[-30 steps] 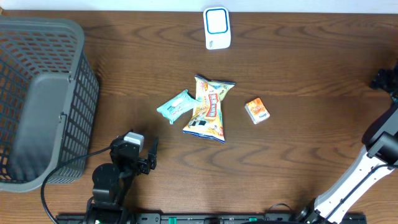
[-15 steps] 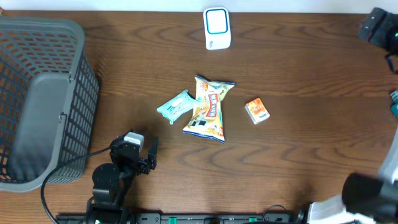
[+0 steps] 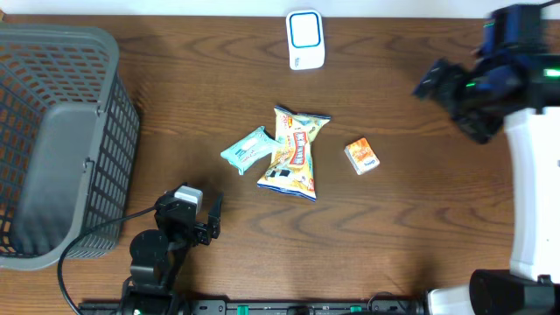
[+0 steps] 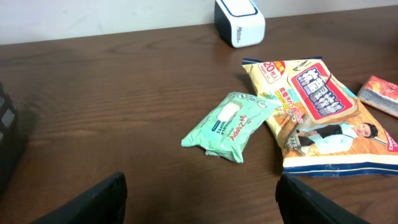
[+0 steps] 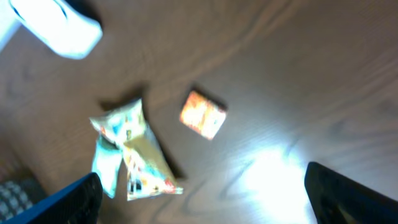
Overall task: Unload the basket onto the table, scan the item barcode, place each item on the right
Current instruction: 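Move the right gripper to the orange Kleenex box and grasp it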
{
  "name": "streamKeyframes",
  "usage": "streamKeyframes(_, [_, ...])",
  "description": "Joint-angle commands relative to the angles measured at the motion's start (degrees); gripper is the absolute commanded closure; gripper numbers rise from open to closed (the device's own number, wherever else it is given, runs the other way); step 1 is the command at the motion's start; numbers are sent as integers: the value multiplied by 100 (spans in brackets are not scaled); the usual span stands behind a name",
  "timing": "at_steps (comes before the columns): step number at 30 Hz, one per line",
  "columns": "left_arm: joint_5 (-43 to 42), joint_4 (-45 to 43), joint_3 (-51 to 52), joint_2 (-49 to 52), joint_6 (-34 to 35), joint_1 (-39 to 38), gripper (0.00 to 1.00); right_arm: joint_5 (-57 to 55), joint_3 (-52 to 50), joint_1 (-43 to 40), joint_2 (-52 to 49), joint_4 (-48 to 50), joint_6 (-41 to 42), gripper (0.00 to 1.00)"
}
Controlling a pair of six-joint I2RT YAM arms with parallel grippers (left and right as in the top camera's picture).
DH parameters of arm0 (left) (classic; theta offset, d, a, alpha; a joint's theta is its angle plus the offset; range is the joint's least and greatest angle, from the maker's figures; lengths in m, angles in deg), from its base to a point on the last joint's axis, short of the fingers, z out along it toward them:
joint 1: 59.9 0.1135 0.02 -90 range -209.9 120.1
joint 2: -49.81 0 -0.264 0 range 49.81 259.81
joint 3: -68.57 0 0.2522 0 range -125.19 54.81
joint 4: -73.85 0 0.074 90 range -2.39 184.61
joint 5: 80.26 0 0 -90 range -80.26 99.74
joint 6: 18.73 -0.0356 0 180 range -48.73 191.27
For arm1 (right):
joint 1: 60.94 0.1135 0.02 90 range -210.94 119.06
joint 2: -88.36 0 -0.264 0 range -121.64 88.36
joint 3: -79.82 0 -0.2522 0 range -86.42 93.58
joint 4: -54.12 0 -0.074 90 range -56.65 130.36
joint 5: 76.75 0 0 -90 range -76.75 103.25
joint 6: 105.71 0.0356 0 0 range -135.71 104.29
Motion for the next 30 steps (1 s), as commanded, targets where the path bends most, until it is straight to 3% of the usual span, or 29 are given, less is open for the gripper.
streamKeyframes(1, [-92, 162, 96, -2, 92, 26, 23, 26, -857, 570, -22, 713, -33, 1])
streamKeyframes(5, [-92, 162, 96, -2, 94, 28, 23, 31, -2168, 1294, -35, 2302, -1720, 1])
streamKeyframes(10, [-92, 162, 96, -2, 92, 28, 23, -245, -3289, 2124, -109, 3473, -2789, 3])
streamKeyframes(13, [-92, 162, 96, -2, 92, 26, 23, -1456, -3558, 2511, -109, 3805, -2839, 15])
streamKeyframes(18, [-92, 162, 96, -2, 92, 28, 23, -2142, -3818, 2758, -109, 4111, -3298, 21])
streamKeyframes(20, [-92, 162, 96, -2, 92, 26, 23, -2144, -3941, 2756, -118, 4223, -3386, 36])
streamKeyframes(30, [-92, 162, 96, -2, 94, 26, 23, -2186, -4129, 2752, -1038, 4666, -3523, 38])
